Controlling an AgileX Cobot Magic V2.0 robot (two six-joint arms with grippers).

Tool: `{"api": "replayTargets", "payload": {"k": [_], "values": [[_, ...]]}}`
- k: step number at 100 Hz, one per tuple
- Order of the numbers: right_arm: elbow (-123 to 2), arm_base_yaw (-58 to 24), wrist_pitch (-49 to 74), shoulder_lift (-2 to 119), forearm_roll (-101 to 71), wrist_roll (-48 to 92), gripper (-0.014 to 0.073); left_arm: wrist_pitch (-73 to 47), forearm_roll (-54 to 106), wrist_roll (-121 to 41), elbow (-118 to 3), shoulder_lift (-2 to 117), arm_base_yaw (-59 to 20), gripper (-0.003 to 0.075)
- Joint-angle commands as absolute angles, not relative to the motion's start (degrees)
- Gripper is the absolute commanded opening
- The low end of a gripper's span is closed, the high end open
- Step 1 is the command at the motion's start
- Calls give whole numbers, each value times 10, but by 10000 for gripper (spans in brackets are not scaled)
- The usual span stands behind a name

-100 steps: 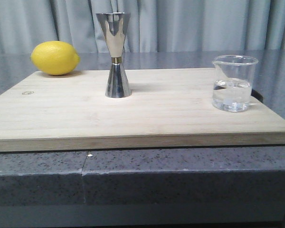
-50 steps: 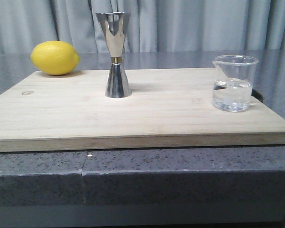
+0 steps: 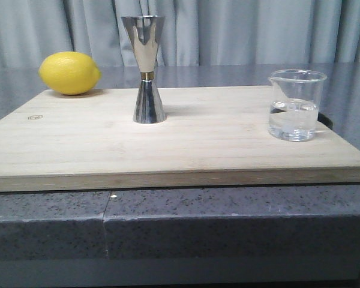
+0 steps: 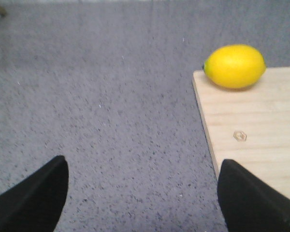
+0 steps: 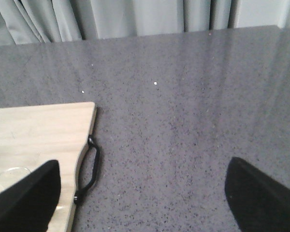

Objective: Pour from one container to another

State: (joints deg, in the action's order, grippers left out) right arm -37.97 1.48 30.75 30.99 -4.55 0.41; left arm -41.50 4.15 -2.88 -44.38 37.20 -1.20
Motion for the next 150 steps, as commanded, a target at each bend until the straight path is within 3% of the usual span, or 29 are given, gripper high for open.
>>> {"api": "replayTargets", "payload": {"k": [1, 14, 59, 92, 111, 150], "values": [[-415, 15, 294, 346, -40, 9, 645, -421, 74, -30, -488, 421, -10, 585], [-418, 15, 307, 373, -40, 9, 645, -436, 183, -128, -503, 488, -10, 585], [-418, 15, 311, 381, -41, 9, 645, -538, 768, -811, -504, 688, -10, 585], [-418, 15, 311, 381, -41, 9, 645, -614, 944, -1126, -504, 822, -74, 585], [-418, 15, 311, 381, -41, 9, 645, -615, 1055, -1214, -504, 889, -116, 585], [-418, 15, 310, 381, -41, 9, 645, -627, 1055, -1232, -597, 991, -179, 581]]}}
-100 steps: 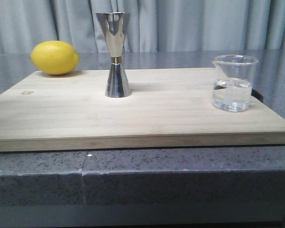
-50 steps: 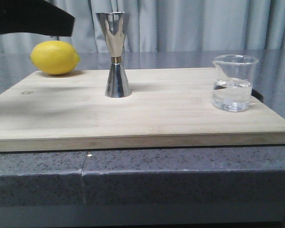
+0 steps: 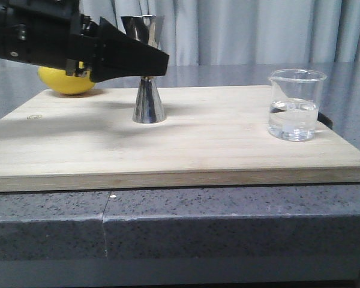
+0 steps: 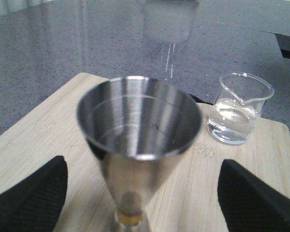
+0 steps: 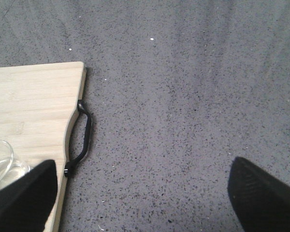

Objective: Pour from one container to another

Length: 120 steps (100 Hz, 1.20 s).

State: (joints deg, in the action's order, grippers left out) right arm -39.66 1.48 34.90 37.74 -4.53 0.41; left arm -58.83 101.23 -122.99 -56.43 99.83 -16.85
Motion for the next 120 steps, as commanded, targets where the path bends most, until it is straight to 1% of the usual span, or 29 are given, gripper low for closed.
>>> {"api": "replayTargets", "payload": {"k": [1, 6, 11, 23, 30, 37, 42, 60, 77, 91, 110, 120], "values": [[-418, 15, 310, 381, -40, 9, 645, -628, 1055, -1232, -598, 992, -179, 580], [-418, 15, 310, 381, -40, 9, 645, -633, 1055, -1232, -603, 995, -181, 557], [-418, 15, 310, 381, -40, 9, 645, -634, 1055, -1232, -603, 995, -181, 514], [-418, 15, 310, 381, -40, 9, 645, -639, 1055, -1232, -603, 995, -181, 365], [-418, 15, 310, 381, -40, 9, 645, -639, 1055, -1232, -603, 995, -181, 295], [-418, 15, 310, 381, -40, 9, 645, -642, 1055, -1232, -603, 995, -181, 238], [-418, 15, 310, 381, -40, 9, 645, -646, 1055, -1232, -603, 995, -181, 212], [-418, 14, 307, 381, -47, 10, 645, -693, 1055, -1232, -621, 995, -181, 203], [-418, -14, 289, 389, -108, 76, 645, -718, 1055, -1220, -643, 995, -181, 203], [-418, -67, 276, 411, -126, 93, 645, -724, 1055, -1220, -645, 995, -181, 203], [-414, -164, 251, 458, -126, 93, 645, -727, 1055, -1220, -645, 995, -181, 195], [-393, -204, 198, 478, -126, 93, 645, -727, 1055, -1220, -645, 995, -181, 188]]}}
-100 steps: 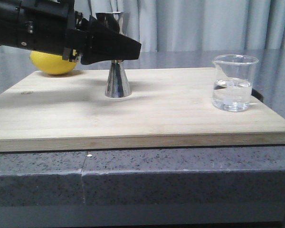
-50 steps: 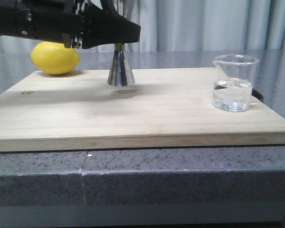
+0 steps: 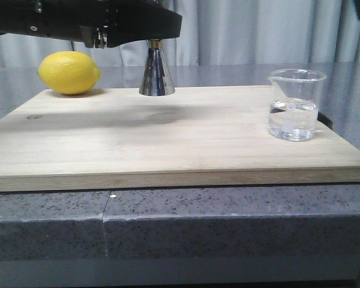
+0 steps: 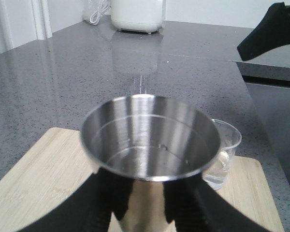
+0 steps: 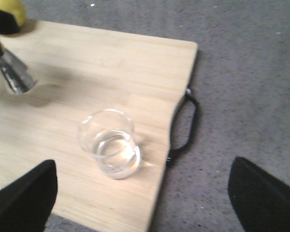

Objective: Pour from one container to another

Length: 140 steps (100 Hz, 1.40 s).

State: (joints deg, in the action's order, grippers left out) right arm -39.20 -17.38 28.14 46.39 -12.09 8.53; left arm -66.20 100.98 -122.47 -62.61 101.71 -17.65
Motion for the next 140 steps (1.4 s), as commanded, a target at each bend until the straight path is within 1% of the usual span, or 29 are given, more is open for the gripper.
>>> {"api": "replayTargets", "payload": {"k": [1, 9, 20, 29, 42, 65, 84, 98, 111, 120, 130, 140], "values": [[-391, -206, 193, 478, -126, 93, 645, -727, 1055, -1220, -645, 995, -181, 188], [-350, -235, 117, 480, -126, 93, 645, -727, 1055, -1220, -645, 995, -181, 188], [-283, -264, -28, 480, -133, 93, 645, -727, 1055, -1220, -645, 995, -181, 188], [-236, -280, -123, 486, -133, 93, 645, -727, 1055, -1220, -645, 995, -181, 188], [-198, -293, -213, 517, -133, 93, 645, -727, 1055, -1220, -645, 995, -181, 188], [-195, -294, -266, 601, -109, 93, 645, -727, 1055, -1220, -645, 995, -181, 188], [-195, -294, -344, 674, -109, 93, 645, -727, 1055, -1220, -645, 995, -181, 188], [-195, -294, -403, 708, -105, 93, 645, -727, 1055, -1220, -645, 995, -181, 188], [-195, -294, -417, 721, -105, 93, 640, -727, 1055, -1220, -645, 995, -181, 188], [-195, -294, -417, 727, -105, 93, 584, -727, 1055, -1220, -645, 995, -181, 188], [-195, -294, -417, 731, -104, 93, 458, -727, 1055, -1220, -645, 995, -181, 188], [-195, -294, -419, 731, -100, 93, 359, -727, 1055, -1220, -645, 995, -181, 188]]}}
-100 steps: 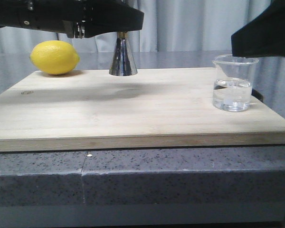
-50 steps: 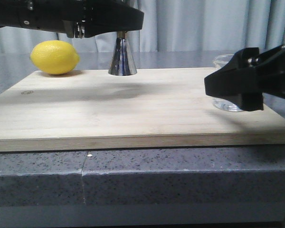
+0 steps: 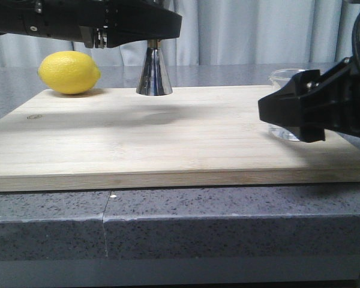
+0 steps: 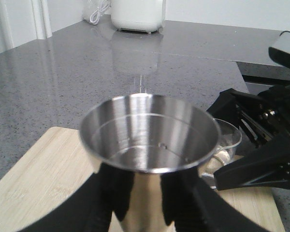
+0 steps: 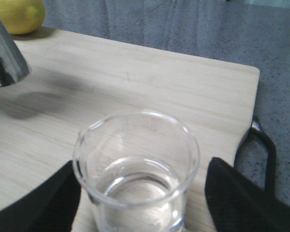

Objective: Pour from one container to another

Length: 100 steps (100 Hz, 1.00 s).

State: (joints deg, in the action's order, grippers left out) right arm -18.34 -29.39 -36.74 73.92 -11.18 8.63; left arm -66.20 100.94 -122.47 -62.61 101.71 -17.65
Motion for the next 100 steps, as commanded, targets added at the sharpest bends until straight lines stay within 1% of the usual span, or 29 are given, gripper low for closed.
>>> {"api": "replayTargets", "payload": {"k": [1, 11, 41, 55, 72, 91, 100], "values": [[-195, -294, -419, 731, -100, 93, 354, -727, 1055, -1220, -645, 995, -181, 188], [-195, -294, -419, 731, -100, 93, 318, -727, 1055, -1220, -645, 995, -181, 188], [-202, -294, -429, 722, -100, 93, 318, -727, 1055, -1220, -645, 995, -181, 188], [-236, -294, -398, 705, -100, 93, 318, -727, 1055, -1220, -645, 995, -181, 188], [-323, -293, -296, 684, -100, 93, 318, -727, 1055, -1220, -645, 995, -181, 188], [-458, -293, -100, 683, -92, 105, 318, -727, 1055, -1220, -645, 995, -181, 188], [-519, -293, -27, 684, -65, 105, 318, -727, 1055, -1220, -645, 995, -181, 188]]}}
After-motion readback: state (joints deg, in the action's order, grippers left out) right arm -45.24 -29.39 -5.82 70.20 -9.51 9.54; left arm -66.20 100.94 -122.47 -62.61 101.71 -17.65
